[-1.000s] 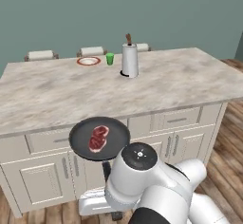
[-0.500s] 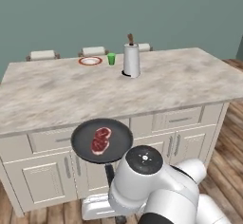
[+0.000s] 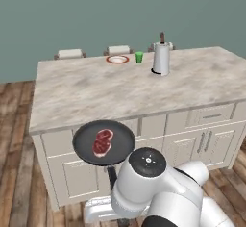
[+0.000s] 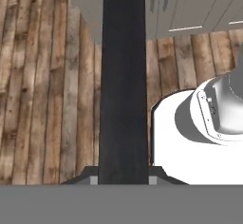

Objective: Pick up the pan with the steak in it and place it on the dining table. Then place the steak on the plate.

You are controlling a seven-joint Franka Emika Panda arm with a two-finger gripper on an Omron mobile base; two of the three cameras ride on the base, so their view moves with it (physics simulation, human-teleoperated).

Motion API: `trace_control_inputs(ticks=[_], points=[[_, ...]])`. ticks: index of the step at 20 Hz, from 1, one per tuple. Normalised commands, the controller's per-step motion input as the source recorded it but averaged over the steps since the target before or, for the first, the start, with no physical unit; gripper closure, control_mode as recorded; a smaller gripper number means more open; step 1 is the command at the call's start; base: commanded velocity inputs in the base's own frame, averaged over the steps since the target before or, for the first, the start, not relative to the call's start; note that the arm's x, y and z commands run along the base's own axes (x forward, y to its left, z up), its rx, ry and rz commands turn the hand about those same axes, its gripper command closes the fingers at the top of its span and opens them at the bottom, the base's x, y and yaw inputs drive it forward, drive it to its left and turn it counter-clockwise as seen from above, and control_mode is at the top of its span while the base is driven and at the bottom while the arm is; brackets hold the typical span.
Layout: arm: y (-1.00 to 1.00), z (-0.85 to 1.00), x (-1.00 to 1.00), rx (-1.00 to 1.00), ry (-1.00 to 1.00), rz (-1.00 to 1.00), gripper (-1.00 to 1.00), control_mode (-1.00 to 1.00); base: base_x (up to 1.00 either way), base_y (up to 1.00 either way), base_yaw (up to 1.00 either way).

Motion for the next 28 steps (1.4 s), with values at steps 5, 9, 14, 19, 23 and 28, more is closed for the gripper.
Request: trace_control_inputs(ticks=[5,9,14,19,23,28], points=[[0.00,0.00,0.00,0.00,0.00,0.00,1.00,1.00,0.00,1.00,0.00],[0.00,0.00,0.00,0.00,0.00,0.00,1.00,1.00,0.00,1.00,0.00],[0.00,0.00,0.00,0.00,0.00,0.00,1.00,1.00,0.00,1.00,0.00],[0.00,0.00,0.00,0.00,0.00,0.00,1.00,1.00,0.00,0.98,0.00],[0.00,0.00,0.00,0.00,0.00,0.00,1.00,1.00,0.00,0.87,0.00],[0.00,0.00,0.00,0.00,0.00,0.00,1.00,1.00,-0.02,0.53,0.00]])
